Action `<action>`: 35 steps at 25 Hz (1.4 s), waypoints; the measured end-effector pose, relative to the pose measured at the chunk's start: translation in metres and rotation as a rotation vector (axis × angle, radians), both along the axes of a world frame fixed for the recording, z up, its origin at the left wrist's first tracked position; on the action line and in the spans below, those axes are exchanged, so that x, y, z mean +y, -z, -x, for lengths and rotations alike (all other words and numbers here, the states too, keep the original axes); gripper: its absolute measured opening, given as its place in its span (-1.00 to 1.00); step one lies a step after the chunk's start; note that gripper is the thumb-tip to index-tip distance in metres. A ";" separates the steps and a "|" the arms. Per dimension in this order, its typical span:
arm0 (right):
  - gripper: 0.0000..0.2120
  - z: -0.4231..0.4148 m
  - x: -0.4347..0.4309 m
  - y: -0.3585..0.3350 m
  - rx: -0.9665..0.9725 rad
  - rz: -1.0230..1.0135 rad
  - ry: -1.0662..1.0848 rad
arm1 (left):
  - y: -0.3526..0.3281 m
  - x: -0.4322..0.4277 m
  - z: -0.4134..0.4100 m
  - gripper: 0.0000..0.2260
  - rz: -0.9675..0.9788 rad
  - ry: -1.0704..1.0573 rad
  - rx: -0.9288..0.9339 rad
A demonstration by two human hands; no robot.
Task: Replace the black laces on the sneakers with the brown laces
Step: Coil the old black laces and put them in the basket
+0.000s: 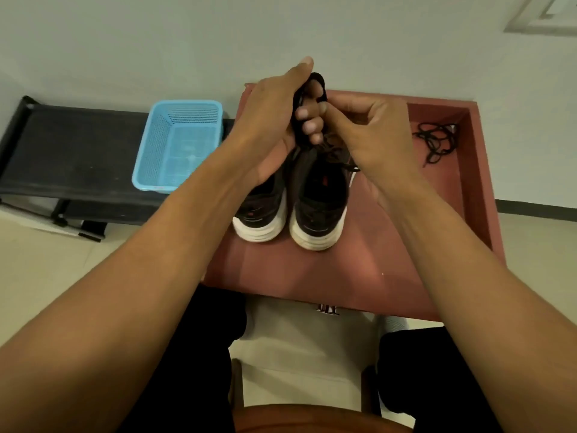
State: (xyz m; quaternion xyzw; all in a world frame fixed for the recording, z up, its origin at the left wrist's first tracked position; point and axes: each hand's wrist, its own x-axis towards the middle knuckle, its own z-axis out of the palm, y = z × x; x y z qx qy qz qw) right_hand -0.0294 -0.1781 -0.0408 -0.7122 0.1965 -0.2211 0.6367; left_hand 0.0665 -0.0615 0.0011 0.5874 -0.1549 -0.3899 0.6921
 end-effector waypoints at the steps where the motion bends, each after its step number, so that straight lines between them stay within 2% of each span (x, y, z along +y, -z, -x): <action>1: -0.86 -0.008 0.009 -0.002 0.017 0.013 0.022 | -0.004 0.009 -0.005 -0.70 -0.021 -0.010 0.011; 6: -0.90 -0.074 0.060 -0.026 0.050 0.241 0.007 | -0.018 0.083 -0.049 -0.94 -0.094 -0.161 -0.088; 9: -0.90 -0.133 0.099 -0.028 0.160 0.336 -0.047 | 0.002 0.139 -0.091 -0.96 -0.234 -0.344 -0.146; 12: -0.93 -0.182 0.136 -0.015 0.358 0.371 -0.153 | 0.038 0.179 -0.129 -0.75 -0.396 -0.504 -0.196; 14: -0.91 -0.206 0.154 0.007 0.487 0.424 -0.159 | 0.061 0.193 -0.149 -0.76 -0.506 -0.561 -0.267; 18: -0.79 -0.238 0.172 0.053 0.661 0.582 -0.131 | 0.093 0.196 -0.173 -0.78 -0.911 -0.498 -0.609; 22: -0.77 -0.257 0.186 0.074 0.737 0.683 -0.177 | 0.116 0.192 -0.185 -0.76 -1.135 -0.356 -0.889; 26: -0.78 -0.264 0.197 0.086 0.833 0.674 -0.273 | 0.127 0.185 -0.188 -0.74 -1.347 -0.171 -1.218; 28: -0.77 -0.262 0.203 0.091 0.868 0.650 -0.337 | 0.126 0.186 -0.191 -0.69 -1.358 -0.140 -1.248; 30: -0.74 -0.260 0.207 0.095 0.870 0.664 -0.389 | 0.125 0.191 -0.192 -0.69 -1.295 -0.176 -1.197; 35: -0.66 -0.249 0.186 0.062 0.757 0.839 -0.412 | 0.111 0.187 -0.175 -0.82 -1.066 -0.319 -1.193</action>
